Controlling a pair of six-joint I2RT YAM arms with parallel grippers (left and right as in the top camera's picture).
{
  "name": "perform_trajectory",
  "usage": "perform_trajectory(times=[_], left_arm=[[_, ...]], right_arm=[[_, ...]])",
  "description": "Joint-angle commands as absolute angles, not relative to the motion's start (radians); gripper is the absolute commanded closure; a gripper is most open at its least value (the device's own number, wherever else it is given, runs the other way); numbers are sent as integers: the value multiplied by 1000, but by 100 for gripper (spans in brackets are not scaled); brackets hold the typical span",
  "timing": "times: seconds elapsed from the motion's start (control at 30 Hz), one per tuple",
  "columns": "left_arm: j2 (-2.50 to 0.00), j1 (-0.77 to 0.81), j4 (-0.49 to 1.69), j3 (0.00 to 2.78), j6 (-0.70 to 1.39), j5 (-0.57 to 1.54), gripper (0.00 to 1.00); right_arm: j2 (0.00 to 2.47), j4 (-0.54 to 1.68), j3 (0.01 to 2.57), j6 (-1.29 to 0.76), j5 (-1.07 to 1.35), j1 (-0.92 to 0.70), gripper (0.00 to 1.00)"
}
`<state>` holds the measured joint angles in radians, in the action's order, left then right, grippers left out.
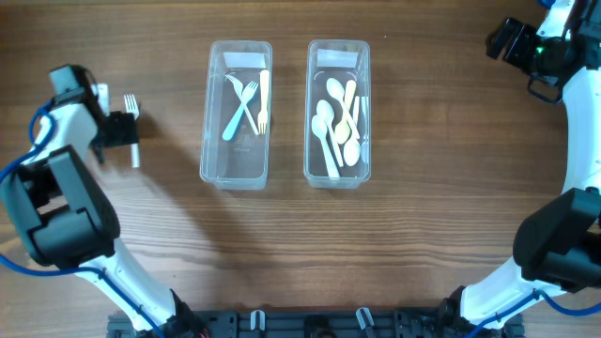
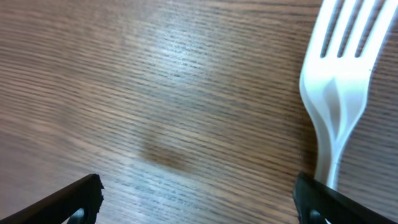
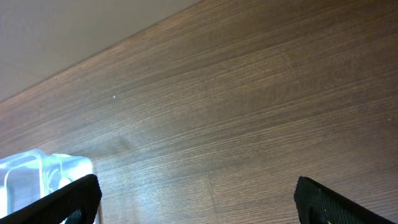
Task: Pack container
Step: 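Reach the left gripper to the last white fork and grasp it, then carry the white fork into the left container and release it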
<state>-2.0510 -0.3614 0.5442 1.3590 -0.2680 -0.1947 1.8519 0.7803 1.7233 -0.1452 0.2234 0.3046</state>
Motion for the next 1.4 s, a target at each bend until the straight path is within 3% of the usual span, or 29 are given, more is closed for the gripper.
perform_trajectory(times=[0.0, 0.3, 0.47, 0.67, 0.77, 1.1, 1.27, 1.37], left_arm=[[-2094, -306, 555, 1324, -231, -416, 0], [-1988, -305, 573, 1324, -43, -458, 0], [-1903, -291, 565, 1324, -43, -439, 0], [-1850, -266, 501, 1324, 14, 35, 3], [-1898, -265, 466, 1324, 141, 1, 7], [-1993, -266, 402, 1324, 135, -106, 4], [-2016, -266, 397, 1324, 136, -106, 20], [-2048, -266, 416, 1324, 136, -106, 16]], right_arm=[[1842, 778, 1727, -134, 214, 305, 0], [1842, 778, 1727, -133, 214, 305, 0], [1842, 778, 1727, -133, 214, 305, 0], [1842, 778, 1727, -133, 214, 305, 0], [1842, 778, 1727, -134, 214, 305, 0], [1842, 778, 1727, -134, 214, 305, 0], [1842, 778, 1727, -134, 213, 305, 0], [1842, 778, 1727, -134, 214, 305, 0]])
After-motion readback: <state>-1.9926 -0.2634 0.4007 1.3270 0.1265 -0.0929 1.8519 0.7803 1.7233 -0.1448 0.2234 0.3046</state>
